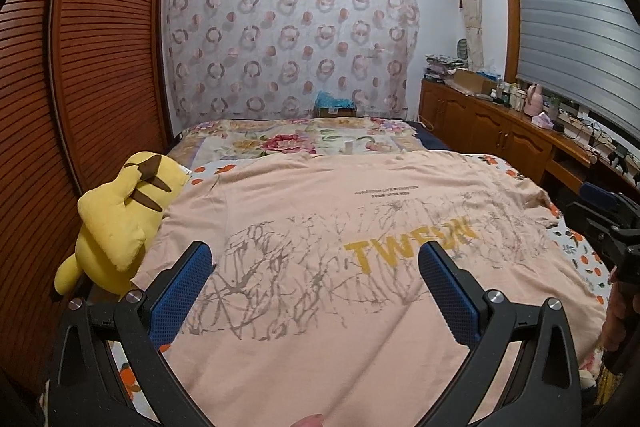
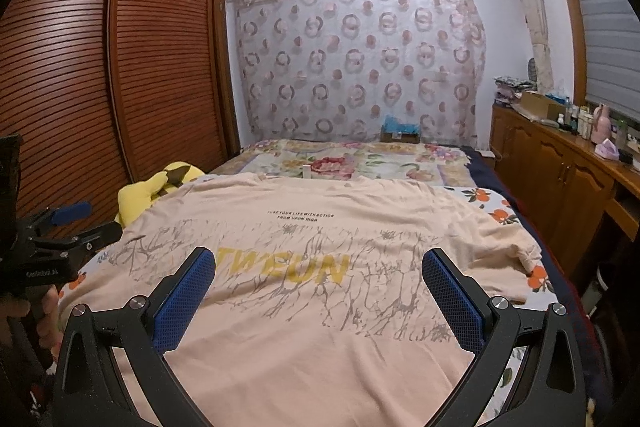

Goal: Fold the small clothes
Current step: 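Move the left tool down to the T-shirt edge near the plush toy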

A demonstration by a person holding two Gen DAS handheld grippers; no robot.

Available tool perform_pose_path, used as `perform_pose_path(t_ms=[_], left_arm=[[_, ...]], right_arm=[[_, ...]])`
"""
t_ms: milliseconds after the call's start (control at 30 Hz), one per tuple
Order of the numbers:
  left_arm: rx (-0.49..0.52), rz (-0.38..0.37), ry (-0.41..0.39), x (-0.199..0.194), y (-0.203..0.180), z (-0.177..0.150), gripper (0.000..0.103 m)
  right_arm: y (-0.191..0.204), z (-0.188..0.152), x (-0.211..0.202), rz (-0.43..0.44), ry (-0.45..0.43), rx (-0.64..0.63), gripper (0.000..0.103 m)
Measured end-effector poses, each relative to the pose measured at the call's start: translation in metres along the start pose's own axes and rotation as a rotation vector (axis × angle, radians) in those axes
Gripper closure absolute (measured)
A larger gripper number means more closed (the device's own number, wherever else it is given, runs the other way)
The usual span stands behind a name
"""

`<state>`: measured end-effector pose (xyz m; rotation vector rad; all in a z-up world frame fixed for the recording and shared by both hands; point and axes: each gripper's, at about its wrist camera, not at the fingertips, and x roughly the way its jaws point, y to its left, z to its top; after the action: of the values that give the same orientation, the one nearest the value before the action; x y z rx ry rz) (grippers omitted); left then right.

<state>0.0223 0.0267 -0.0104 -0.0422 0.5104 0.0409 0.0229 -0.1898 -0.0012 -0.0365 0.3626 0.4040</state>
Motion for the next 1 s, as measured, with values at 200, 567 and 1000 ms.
perform_pose_path(t_ms=[200,567,1000], left_arm=[[0.001,0.005,0.032,0.016,0.01,0.0,0.0],[-0.002,0.008,0.106,0.049,0.043,0.004,0.0],[-0.055,0.049,0.175,0.077,0.105,0.008,0.0]], right_arm=[[0.0,0.005,0.014,0.021,0.031,-0.018,0.0],[-0.01,0.024,0.056,0.075,0.093,-0.055,0.0],[-0.023,0.053,0.122,0.152,0.228,-0.132,0.0]])
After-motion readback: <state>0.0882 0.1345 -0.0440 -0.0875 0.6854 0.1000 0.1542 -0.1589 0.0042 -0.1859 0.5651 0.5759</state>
